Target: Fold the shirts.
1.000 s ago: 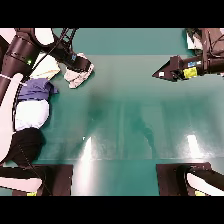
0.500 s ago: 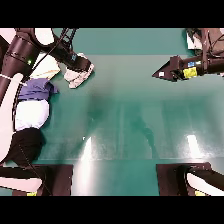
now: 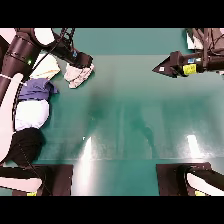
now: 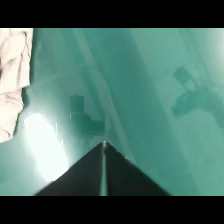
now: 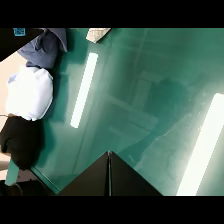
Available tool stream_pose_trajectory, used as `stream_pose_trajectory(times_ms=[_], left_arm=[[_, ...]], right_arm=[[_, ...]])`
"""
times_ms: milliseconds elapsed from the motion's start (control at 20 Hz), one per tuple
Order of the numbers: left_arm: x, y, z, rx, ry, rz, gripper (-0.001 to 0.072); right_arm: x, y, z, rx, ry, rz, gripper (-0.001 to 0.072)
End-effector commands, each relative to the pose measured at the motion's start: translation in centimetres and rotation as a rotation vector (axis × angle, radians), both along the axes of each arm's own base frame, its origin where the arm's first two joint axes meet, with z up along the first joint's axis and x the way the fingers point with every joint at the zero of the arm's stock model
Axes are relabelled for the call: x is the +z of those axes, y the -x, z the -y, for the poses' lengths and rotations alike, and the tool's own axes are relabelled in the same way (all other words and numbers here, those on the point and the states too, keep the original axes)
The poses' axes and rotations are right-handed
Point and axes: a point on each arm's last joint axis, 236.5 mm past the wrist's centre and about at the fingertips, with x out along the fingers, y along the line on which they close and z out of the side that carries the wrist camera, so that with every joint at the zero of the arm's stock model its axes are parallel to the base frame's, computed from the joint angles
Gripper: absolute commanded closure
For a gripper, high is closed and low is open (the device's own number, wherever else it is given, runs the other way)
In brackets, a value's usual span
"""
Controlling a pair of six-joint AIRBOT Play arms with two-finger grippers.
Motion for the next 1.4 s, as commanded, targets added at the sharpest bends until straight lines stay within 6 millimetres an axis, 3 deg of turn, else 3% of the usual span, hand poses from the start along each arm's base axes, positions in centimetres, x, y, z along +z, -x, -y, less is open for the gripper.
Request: stream_pose_trajectory(times_ms=[0,50,150,200,350,500,700,850,1000,1050,1200,1250,1350], left_arm=[[1.2,-1.8,0.0,0.015,0.013,0.092,0.0214],[1.7,-2.9,-0.6,0.032,-0.012,0.143,0.0150],[1.5,-5.6,-3.3,0.113,-0.055,0.201,0.0167],[0.3,-6.8,-5.1,0.166,-0.050,0.182,0.0167],[-5.8,-9.4,-11.8,0.310,-0.082,0.057,0.0144],[-10.0,-11.2,-15.4,0.377,-0.097,0.012,0.0134],[-14.5,-13.4,-15.1,0.371,-0.089,0.012,0.0135],[-18.1,-13.6,-14.9,0.370,-0.093,-0.036,0.0135],[-19.6,-13.7,-14.9,0.370,-0.099,-0.056,0.0137],[-19.5,-13.9,-14.8,0.370,-0.096,-0.046,0.0161],[-19.2,-14.3,-14.5,0.370,-0.075,-0.029,0.0623],[-19.0,-14.0,-14.2,0.363,-0.069,-0.046,0.0683],[-17.1,-13.5,-13.5,0.319,-0.065,-0.074,0.0685]], right_arm=[[0.2,-0.4,0.1,-0.014,-0.006,0.011,0.0699],[0.2,-0.4,0.1,-0.013,-0.006,0.011,0.0699],[0.2,-0.2,-0.1,-0.005,-0.005,0.007,0.0699],[0.1,-0.1,-0.1,-0.002,-0.004,0.005,0.0699],[0.1,-0.1,-0.1,-0.003,-0.004,0.005,0.0699],[0.1,-0.1,-0.1,-0.002,-0.004,0.005,0.0699],[0.1,-0.1,-0.1,-0.003,-0.004,0.005,0.0699],[0.1,-0.1,-0.1,-0.002,-0.004,0.005,0.0699],[0.1,-0.2,-0.1,-0.004,-0.004,0.006,0.0699],[0.1,-0.2,-0.1,-0.003,-0.004,0.006,0.0699],[0.1,-0.2,-0.1,-0.004,-0.004,0.007,0.0699],[0.2,-0.2,-0.1,-0.005,-0.005,0.007,0.0699],[0.3,-0.4,0.1,-0.014,-0.007,0.012,0.0699]])
